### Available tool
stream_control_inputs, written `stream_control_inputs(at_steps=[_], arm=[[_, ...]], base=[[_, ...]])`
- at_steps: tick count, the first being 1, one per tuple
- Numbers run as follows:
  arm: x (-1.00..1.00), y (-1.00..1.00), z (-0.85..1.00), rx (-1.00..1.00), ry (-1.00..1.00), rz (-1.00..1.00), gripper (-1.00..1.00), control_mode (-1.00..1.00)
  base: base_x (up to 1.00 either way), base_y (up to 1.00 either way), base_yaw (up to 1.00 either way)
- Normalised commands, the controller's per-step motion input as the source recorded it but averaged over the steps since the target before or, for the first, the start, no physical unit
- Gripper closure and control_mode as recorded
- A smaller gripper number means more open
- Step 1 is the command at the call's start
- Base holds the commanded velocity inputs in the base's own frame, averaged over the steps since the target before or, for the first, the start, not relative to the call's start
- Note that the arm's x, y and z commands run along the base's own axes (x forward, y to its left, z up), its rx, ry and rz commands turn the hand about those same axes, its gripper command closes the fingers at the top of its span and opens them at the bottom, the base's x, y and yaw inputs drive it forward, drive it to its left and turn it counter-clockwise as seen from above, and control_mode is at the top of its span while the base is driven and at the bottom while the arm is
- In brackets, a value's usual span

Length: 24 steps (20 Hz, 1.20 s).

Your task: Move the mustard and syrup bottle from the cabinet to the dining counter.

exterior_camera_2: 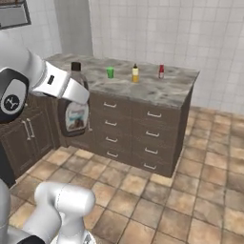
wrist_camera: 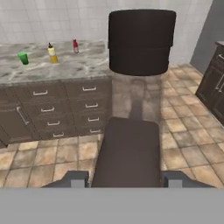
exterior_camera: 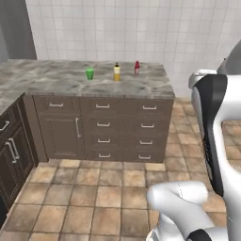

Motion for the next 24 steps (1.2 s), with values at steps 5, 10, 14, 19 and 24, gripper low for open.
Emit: stream_control_inputs(at_steps=[5,10,14,19,24], arm=[[0.00,0.00,0.00,0.00,0.00,0.00,1.00,1.00],[0.00,0.00,0.00,0.00,0.00,0.00,1.00,1.00],[0.00,0.00,0.00,0.00,0.00,0.00,1.00,1.00],[0.00,0.00,0.00,0.00,0.00,0.00,1.00,1.00],[0.00,0.00,0.00,0.00,0.00,0.00,1.00,1.00]], base=[[1.00,0.33,0.13],[1.00,-0.04,0.02],[1.00,-0.41,0.00],[1.00,-0.38,0.00],[1.00,-0.45,0.00]])
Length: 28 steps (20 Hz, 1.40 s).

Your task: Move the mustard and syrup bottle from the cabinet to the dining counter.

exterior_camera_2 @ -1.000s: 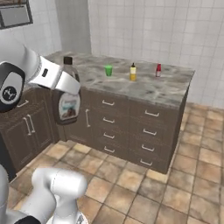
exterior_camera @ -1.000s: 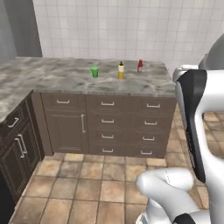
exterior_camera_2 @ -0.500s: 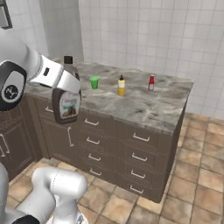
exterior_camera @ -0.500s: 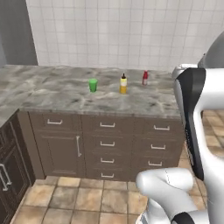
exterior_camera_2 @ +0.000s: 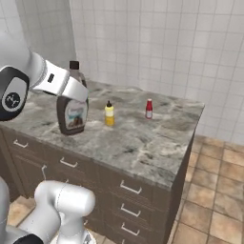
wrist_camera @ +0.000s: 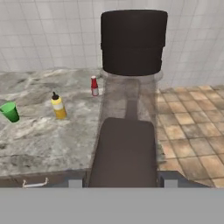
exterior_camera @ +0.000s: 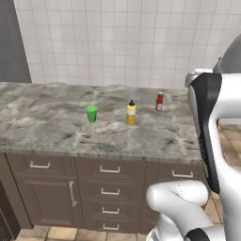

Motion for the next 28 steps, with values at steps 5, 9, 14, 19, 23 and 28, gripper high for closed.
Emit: stream_control_inputs(at_steps=[5,9,14,19,23,28], arm=[[0.00,0.00,0.00,0.00,0.00,0.00,1.00,1.00],[0.00,0.00,0.00,0.00,0.00,0.00,1.00,1.00],[0.17,-0.15,0.00,0.03,0.02,0.02,1.00,-1.00],[0.73,-0.91,-0.03,0.23,0.00,0.37,1.00,-1.00],[0.70,-0.75,-0.10,0.21,0.00,0.51,1.00,-1.00],[0.87,-0.54,-0.37,0.10,0.00,0.56,1.00,-1.00]], base=[[1.00,-0.63,0.00],[1.00,-0.65,0.00],[0.79,-0.50,0.00],[0.00,0.00,0.00],[0.00,0.00,0.00],[0.00,0.00,0.00]])
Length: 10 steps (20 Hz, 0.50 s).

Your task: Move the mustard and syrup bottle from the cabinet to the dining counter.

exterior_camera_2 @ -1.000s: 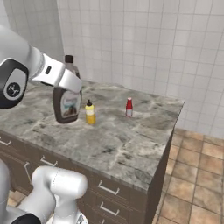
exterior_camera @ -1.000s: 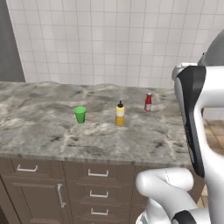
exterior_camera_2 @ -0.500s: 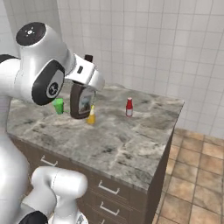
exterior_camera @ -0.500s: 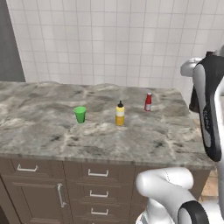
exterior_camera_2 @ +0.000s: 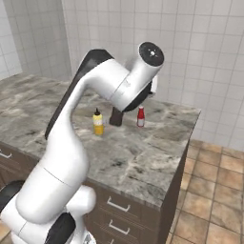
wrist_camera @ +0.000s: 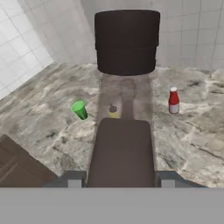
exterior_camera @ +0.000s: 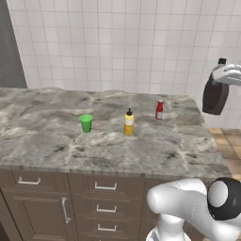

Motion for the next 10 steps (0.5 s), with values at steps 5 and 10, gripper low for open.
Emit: stream_control_inputs(at_steps=[5,10], arm=[[0.88,-0.39,-0.65,0.00,0.00,0.63,1.00,-1.00],[0.76,-0.28,-0.75,0.00,0.00,0.62,1.00,-1.00]], base=[[0.00,0.00,0.00],[0.00,0.00,0.00]])
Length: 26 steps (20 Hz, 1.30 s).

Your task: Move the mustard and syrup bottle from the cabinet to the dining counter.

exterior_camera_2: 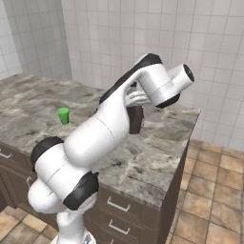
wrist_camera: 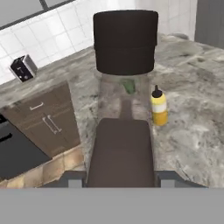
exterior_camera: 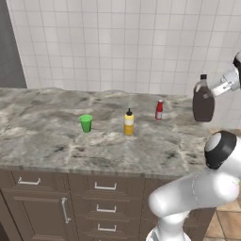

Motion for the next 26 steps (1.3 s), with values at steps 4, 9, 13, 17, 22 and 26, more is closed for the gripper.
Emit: stream_control_inputs(at_steps=[4,9,13,17,22,26], arm=[[0.50,-0.11,-0.70,0.01,-0.02,0.48,1.00,-1.00],[0.25,-0.07,-0.66,0.10,-0.14,0.34,1.00,-1.00],[0.10,-0.01,-0.60,0.18,-0.19,0.22,1.00,-1.00],[0.15,0.00,-0.43,0.23,-0.22,0.09,1.00,-1.00],[0.18,0.00,-0.27,0.17,-0.27,0.01,1.00,-1.00],[0.02,0.00,-0.29,0.02,-0.23,-0.01,1.00,-1.00]], base=[[0.00,0.00,0.00],[0.00,0.00,0.00],[0.00,0.00,0.00],[0.00,0.00,0.00],[0.00,0.00,0.00],[0.00,0.00,0.00]])
